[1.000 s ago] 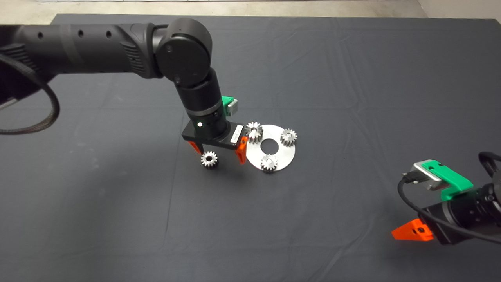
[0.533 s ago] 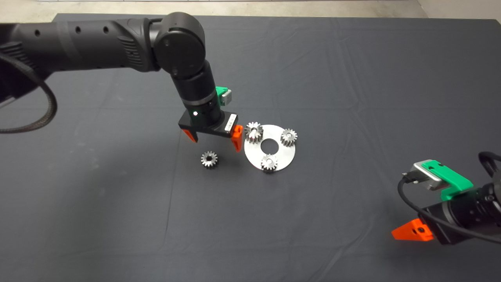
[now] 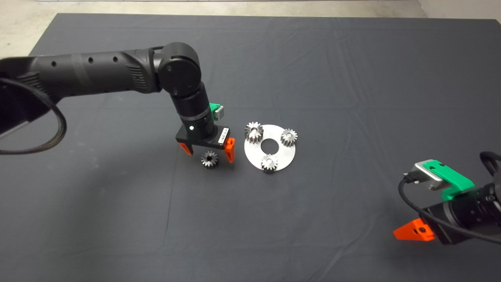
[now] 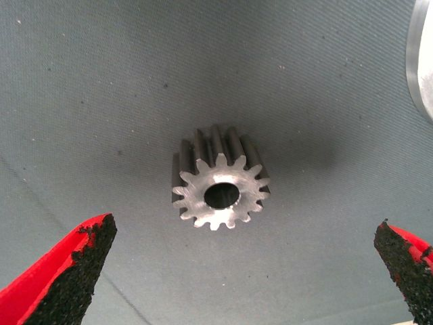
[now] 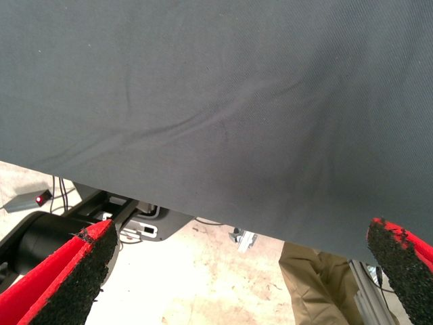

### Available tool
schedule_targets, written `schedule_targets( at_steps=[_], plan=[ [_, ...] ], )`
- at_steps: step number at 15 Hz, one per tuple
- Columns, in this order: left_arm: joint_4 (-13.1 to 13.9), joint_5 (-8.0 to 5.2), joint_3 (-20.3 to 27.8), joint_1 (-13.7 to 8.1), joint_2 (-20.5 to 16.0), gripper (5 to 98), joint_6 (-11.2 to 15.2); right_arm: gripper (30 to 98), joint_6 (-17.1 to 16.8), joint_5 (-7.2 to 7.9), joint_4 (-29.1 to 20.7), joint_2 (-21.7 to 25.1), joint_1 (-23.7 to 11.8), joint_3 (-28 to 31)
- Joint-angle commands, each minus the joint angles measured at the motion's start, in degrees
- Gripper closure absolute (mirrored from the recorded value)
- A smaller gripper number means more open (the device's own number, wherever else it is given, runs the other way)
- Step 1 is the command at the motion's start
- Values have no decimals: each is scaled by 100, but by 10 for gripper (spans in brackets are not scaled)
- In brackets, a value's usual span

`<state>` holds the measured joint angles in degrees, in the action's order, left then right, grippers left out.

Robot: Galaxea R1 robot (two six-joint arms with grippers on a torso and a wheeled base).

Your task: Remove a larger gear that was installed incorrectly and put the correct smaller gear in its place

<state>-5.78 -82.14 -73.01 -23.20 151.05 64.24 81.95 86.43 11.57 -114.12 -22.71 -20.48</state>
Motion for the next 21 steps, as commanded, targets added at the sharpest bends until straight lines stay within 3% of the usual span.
schedule_targets(
  at_steps=[1,4,6,9,11,13,16,18,21],
  plan=[
    [-234,-30,14,-89,-7,61,36,307,6,14,-173,16,-76,2],
    [-403,-13,-28,-68,-4,61,100,307,6,14,-173,25,-76,11],
    [-563,-13,-36,110,-1,61,176,307,6,21,-173,33,-85,11],
    [-574,-13,-146,116,85,61,185,307,-3,32,-173,16,-85,11],
    [-565,-33,-362,96,498,61,185,307,-3,32,-173,16,-85,10],
    [-556,-48,-686,-62,956,61,176,307,-3,32,-173,16,-85,11],
    [-521,-87,-1288,-550,1576,61,80,307,-3,32,-177,33,-76,11],
    [-407,-109,-1364,-852,1696,61,71,307,-3,32,-173,42,-76,12],
    [-345,-225,-1364,-1020,1696,61,61,307,-3,32,-173,16,-76,11]
  ],
)
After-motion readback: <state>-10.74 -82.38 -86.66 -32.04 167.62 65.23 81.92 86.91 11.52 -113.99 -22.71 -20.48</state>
